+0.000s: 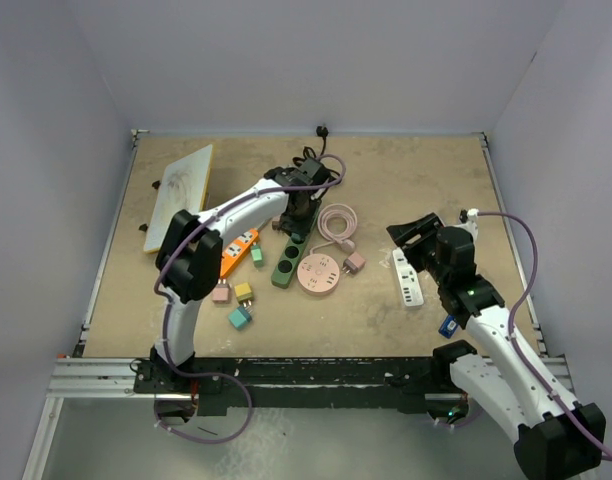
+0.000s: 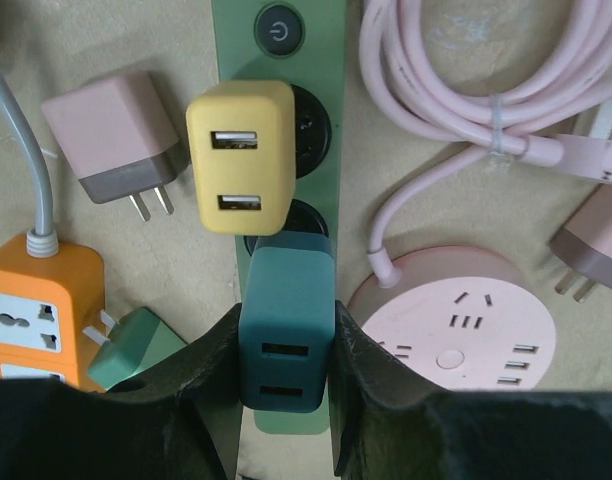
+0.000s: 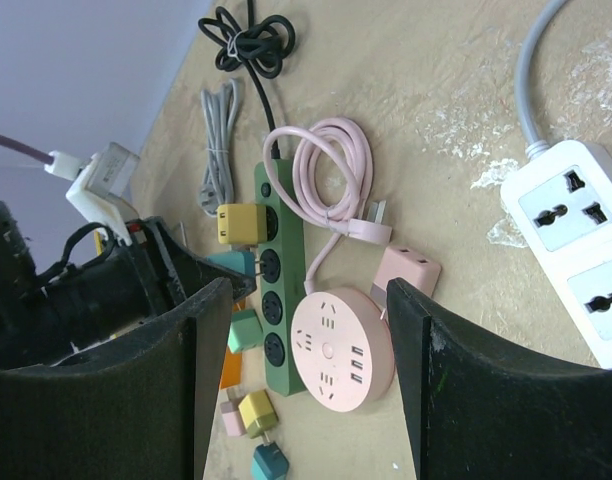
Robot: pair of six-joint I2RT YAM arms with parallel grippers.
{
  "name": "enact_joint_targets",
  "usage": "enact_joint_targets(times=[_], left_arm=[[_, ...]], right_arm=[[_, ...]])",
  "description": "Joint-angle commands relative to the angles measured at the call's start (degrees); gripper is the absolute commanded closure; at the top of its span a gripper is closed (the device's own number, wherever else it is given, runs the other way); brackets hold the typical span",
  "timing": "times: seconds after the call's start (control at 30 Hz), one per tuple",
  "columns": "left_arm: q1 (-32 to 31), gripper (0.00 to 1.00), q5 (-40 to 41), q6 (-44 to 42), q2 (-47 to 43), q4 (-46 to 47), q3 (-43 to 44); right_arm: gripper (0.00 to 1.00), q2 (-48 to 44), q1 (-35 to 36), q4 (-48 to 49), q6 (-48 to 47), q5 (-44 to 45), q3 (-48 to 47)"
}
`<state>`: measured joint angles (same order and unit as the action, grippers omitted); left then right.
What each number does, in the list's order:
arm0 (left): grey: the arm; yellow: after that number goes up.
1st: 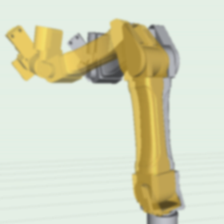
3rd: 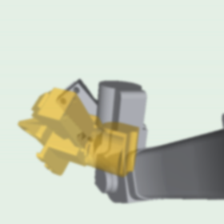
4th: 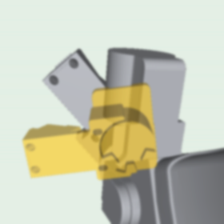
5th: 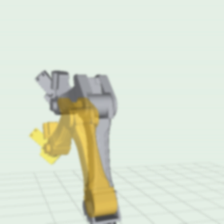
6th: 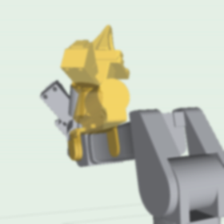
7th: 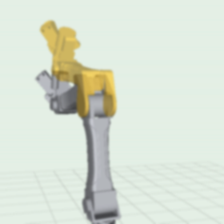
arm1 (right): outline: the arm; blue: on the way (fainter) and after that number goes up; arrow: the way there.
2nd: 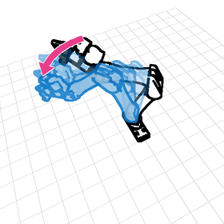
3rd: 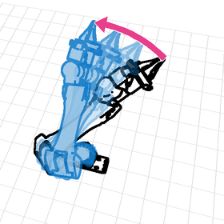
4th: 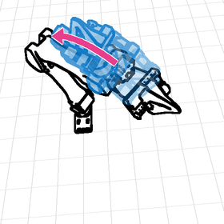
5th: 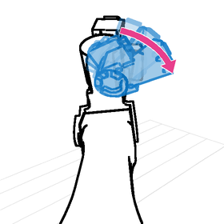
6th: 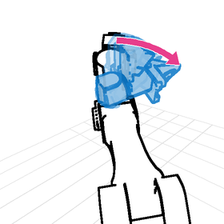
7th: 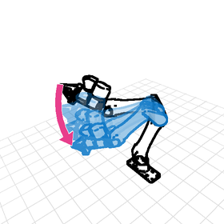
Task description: Insert the plug
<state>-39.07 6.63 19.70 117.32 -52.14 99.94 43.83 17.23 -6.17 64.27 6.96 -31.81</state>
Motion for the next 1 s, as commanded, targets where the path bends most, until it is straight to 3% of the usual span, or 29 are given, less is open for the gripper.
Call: enact_joint_targets(times=[0.0, 0.2, 0.97], left_arm=[[0.89, 1.00, 1.90, -0.87, 1.02, -2.34, 2.50], [1.09, 1.00, 3.17, -0.20, 2.65, -3.25, 5.29], [1.56, 1.00, 0.49, -0.47, 4.36, -2.53, 2.19]], right_arm=[[0.35, -0.82, -0.10, 0.50, -1.02, 1.53, -0.77], [0.35, -0.62, -0.16, 0.85, -0.99, 1.66, -1.04], [0.35, -0.87, -0.12, 0.34, 0.02, 0.57, -0.03]])
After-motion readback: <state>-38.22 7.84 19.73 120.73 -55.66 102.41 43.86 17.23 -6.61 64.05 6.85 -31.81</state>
